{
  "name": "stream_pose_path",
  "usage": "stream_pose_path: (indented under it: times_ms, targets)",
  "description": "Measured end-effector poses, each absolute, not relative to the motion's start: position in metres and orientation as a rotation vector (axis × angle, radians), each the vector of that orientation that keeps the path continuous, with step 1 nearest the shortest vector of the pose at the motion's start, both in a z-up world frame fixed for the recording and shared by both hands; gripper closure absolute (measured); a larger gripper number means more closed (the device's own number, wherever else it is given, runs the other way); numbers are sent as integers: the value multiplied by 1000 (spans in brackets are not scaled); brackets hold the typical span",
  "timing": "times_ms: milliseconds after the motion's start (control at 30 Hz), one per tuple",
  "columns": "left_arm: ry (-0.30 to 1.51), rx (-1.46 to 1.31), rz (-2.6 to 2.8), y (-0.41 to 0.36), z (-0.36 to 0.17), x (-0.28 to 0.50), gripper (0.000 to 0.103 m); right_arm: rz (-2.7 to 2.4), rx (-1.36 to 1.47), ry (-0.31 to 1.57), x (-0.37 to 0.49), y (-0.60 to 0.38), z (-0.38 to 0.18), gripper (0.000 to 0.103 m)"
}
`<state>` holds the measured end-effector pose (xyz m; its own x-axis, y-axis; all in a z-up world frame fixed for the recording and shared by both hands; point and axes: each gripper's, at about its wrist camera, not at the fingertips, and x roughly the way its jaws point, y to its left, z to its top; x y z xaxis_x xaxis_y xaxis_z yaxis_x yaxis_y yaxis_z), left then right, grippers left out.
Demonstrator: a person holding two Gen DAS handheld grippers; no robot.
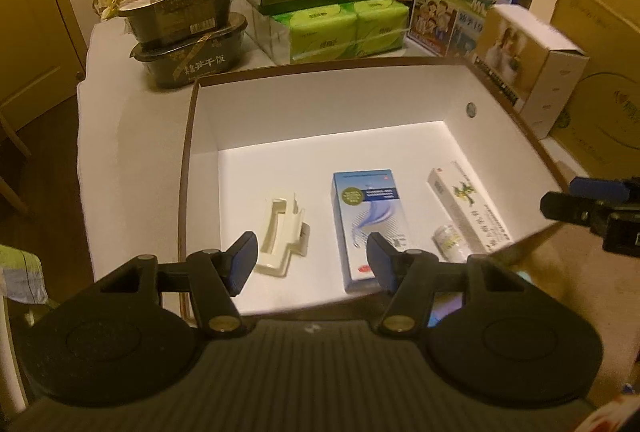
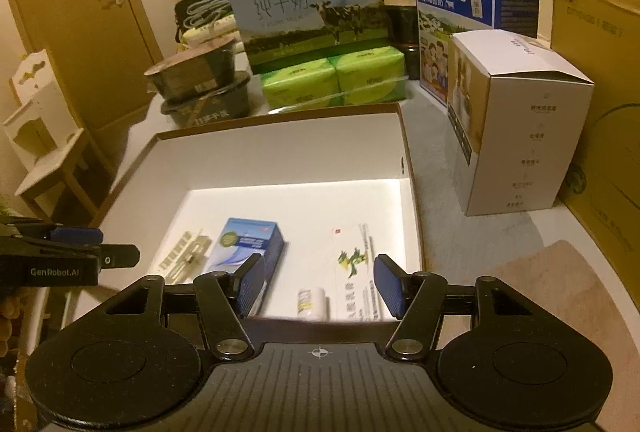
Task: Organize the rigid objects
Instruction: 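Withdraw both open tools from the box toward the remaining items, then move both open tools down toward the black cable and green fan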
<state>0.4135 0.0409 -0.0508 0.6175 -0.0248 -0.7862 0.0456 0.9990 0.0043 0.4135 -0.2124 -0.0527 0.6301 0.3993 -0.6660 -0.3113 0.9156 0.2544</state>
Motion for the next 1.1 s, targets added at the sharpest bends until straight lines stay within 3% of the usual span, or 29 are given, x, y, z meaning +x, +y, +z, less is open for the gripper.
stream_pose_path:
  times_ms: [600,1100]
  targets:
    - [821,-6,-43,29,-11,320,45,448,171,751,323,-226,-22,42]
    - [818,-29,-55,14,-16,248,45,427,202,780,252,-239,-28,42]
